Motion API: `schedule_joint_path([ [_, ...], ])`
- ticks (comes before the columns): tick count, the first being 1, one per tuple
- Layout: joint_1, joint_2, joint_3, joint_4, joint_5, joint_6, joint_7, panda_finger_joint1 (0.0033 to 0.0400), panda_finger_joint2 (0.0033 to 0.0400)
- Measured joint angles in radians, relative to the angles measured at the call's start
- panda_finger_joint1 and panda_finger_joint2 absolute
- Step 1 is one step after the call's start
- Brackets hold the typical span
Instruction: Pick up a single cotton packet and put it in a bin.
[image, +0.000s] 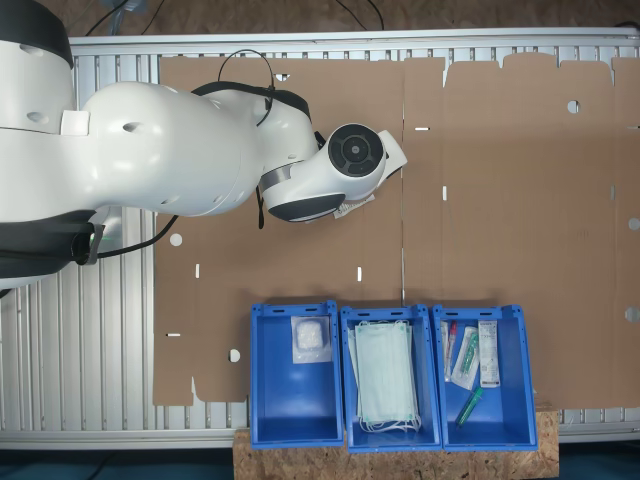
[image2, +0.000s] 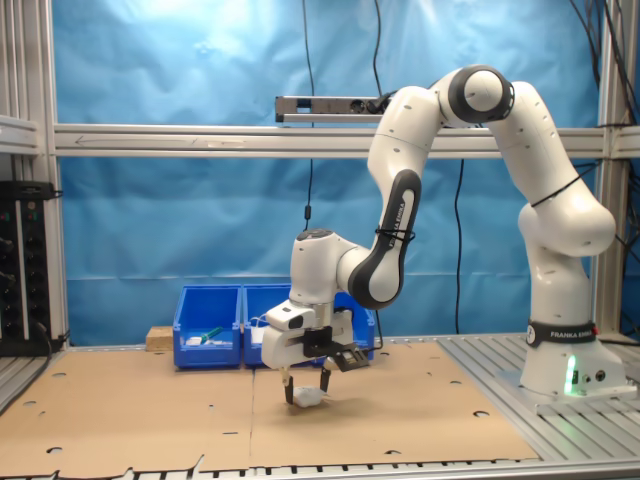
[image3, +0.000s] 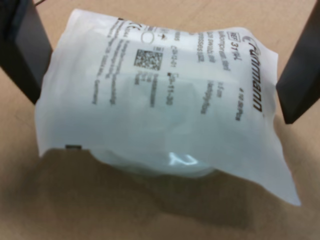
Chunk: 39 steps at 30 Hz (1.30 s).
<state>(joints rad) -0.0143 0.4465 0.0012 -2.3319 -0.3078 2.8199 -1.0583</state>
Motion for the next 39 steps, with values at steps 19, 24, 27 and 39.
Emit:
schedule_joint_path([
  [19, 0.000, 0.000, 0.000, 0.000, 0.000, 0.000, 0.000, 0.0400, 0.0400],
  [24, 0.000, 0.000, 0.000, 0.000, 0.000, 0.000, 0.000, 0.0400, 0.0400],
  [27, 0.000, 0.000, 0.000, 0.000, 0.000, 0.000, 0.000, 0.0400, 0.0400],
  [39, 0.000, 0.000, 0.000, 0.000, 0.000, 0.000, 0.000, 0.0183, 0.0183],
])
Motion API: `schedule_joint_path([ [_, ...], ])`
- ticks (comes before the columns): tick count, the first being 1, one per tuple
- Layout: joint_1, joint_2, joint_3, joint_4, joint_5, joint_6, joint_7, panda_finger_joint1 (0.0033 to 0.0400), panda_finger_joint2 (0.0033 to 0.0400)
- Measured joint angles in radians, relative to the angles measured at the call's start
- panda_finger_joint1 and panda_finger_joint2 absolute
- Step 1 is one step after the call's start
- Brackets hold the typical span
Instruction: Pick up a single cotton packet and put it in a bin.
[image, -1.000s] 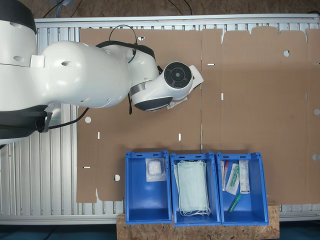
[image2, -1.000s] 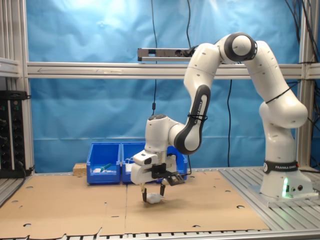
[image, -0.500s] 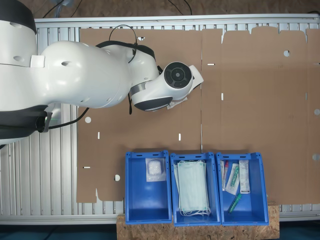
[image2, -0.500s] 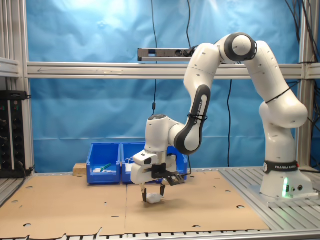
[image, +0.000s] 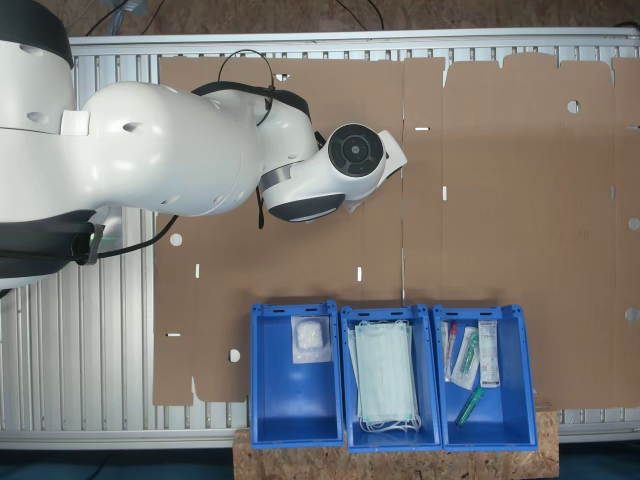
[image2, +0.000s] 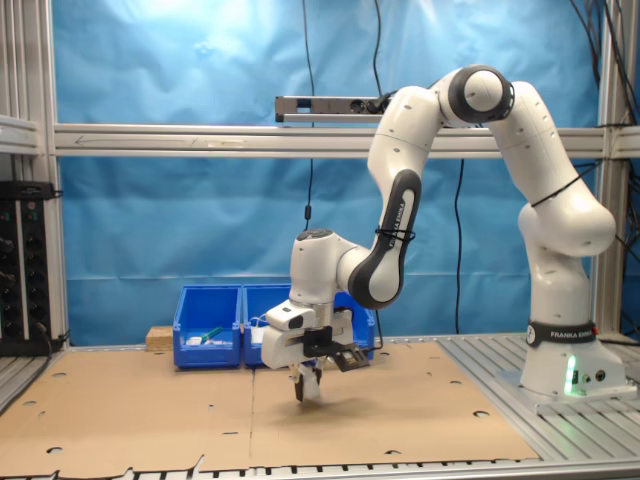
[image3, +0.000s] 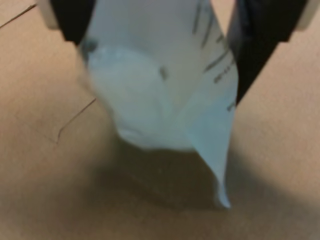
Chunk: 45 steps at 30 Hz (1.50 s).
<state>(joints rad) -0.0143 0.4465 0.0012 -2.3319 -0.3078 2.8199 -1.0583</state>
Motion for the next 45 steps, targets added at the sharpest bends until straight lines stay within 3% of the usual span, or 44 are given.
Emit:
schedule_joint_path([
  [5, 0.000, 0.000, 0.000, 0.000, 0.000, 0.000, 0.000, 0.0183, 0.0183],
  [6, 0.000, 0.000, 0.000, 0.000, 0.000, 0.000, 0.000, 0.0106, 0.0106],
  [13, 0.000, 0.000, 0.000, 0.000, 0.000, 0.000, 0.000, 0.0106, 0.0106],
  [14, 0.000, 0.000, 0.000, 0.000, 0.000, 0.000, 0.000, 0.0059, 0.0059],
  [45, 0.000, 0.000, 0.000, 0.000, 0.000, 0.000, 0.000, 0.0059, 0.0059],
])
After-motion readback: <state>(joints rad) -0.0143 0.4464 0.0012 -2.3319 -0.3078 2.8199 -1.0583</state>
